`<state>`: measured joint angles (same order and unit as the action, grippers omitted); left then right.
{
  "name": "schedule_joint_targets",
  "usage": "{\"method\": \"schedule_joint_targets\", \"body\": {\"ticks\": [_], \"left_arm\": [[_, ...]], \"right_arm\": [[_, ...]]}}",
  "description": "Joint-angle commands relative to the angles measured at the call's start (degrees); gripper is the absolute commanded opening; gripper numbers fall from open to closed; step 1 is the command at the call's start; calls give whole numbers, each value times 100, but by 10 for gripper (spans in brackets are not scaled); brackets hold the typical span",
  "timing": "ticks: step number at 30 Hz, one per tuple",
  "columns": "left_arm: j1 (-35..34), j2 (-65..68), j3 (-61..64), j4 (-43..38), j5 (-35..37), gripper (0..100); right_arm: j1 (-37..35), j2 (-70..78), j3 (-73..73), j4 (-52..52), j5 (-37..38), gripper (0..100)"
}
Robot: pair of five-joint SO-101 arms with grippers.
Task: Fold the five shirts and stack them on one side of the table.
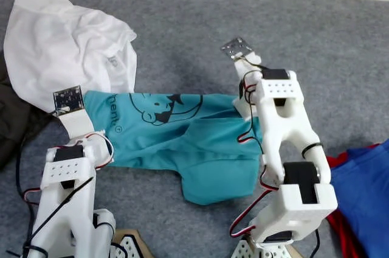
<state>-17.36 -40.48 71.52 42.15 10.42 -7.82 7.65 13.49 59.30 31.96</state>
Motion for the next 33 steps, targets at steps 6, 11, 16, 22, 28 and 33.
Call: {"method": "schedule_joint_targets", "body": {"ticks": [6,11,16,22,28,33], "left_arm": [[48,-40,-31,-158,9,13],[48,-40,-31,-158,9,13],[48,-40,-31,-158,9,13],[48,-40,-31,-158,9,13],[48,-40,-31,-158,9,13],[48,-40,-31,-158,9,13]], "right_arm": [[-57,-989,-295,655,-44,320],[-189,-1824,-259,1710,-35,320],[-910,-3248,1209,2519,695,320],[-1182,-5516,3565,1666,967,320],[-848,-6114,4365,1367,941,320],[-769,-6070,4365,927,932,320]]}}
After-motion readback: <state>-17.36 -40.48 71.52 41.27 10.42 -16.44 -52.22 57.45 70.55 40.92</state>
